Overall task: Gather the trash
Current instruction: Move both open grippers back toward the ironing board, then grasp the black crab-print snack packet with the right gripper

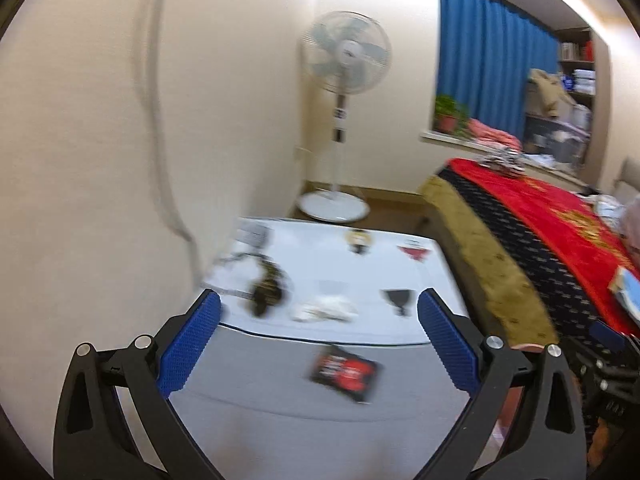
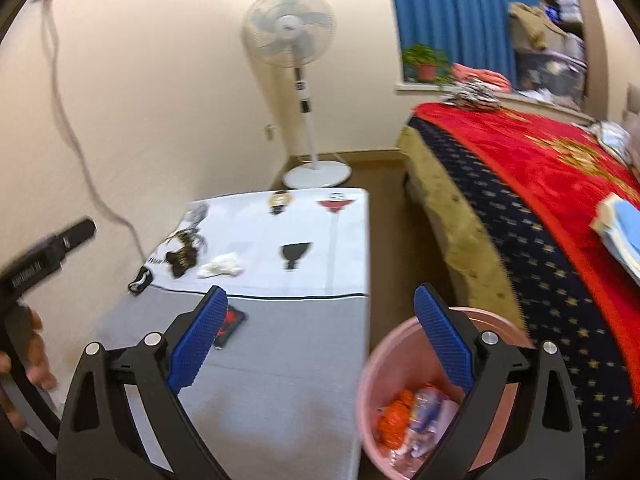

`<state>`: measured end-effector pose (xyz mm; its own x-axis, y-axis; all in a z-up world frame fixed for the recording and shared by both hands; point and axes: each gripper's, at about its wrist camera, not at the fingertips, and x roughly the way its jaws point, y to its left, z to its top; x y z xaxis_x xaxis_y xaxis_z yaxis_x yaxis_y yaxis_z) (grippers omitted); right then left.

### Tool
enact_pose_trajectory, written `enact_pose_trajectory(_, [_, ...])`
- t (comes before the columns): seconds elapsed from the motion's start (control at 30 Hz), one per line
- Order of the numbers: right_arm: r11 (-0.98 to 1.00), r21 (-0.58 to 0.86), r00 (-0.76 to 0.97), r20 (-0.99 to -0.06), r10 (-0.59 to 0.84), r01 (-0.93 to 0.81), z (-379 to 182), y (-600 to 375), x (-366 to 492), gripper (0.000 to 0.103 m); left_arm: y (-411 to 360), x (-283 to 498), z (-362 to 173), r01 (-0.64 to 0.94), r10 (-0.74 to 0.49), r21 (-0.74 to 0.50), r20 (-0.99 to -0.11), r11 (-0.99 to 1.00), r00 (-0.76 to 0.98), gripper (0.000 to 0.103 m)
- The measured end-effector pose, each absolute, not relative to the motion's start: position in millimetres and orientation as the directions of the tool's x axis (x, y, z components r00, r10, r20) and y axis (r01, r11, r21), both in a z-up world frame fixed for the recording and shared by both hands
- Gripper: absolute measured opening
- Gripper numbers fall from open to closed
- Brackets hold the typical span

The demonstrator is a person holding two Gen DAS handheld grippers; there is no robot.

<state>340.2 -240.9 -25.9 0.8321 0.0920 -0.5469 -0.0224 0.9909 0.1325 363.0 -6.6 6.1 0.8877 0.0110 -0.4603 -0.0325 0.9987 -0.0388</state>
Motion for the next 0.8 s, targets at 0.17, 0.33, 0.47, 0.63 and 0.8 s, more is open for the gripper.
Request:
enact_pose_trajectory(0.17, [0.991, 0.102, 0.815, -0.566, 0.126, -0.082, -43, -187, 360, 0.093, 25, 362, 17, -0.103, 0.112, 0.044, -0.432, 0.994, 0.895, 0.095])
enact_pose_trajectory(0.33, [0.986, 0.108, 0.795, -0.584, 0.164, -0.125, -66, -143, 382, 0.093, 48, 362, 20, -0.136, 0.145, 0.052, -0.427, 0.989, 0.893, 0.096])
enact_pose_trajectory(0.47, [0.985, 0.094, 0.745, -0.645, 0.169, -0.142, -98, -115, 401, 0.093, 65, 362, 21, -0.207, 0.217, 0.071, -0.421, 0.976, 0.881, 0.096])
enact_pose_trajectory(0.63, [0.986, 0.059, 0.693, -0.705, 0.152, -0.156, -136, -88, 426, 0.093, 84, 367, 18, -0.239, 0.223, 0.022, -0.450, 0.971, 0.865, 0.096])
enact_pose_trajectory(0.8, [0.986, 0.020, 0.674, -0.728, 0.126, -0.163, -158, -74, 445, 0.093, 93, 371, 11, -0.253, 0.231, 0.017, -0.467, 0.967, 0.853, 0.096])
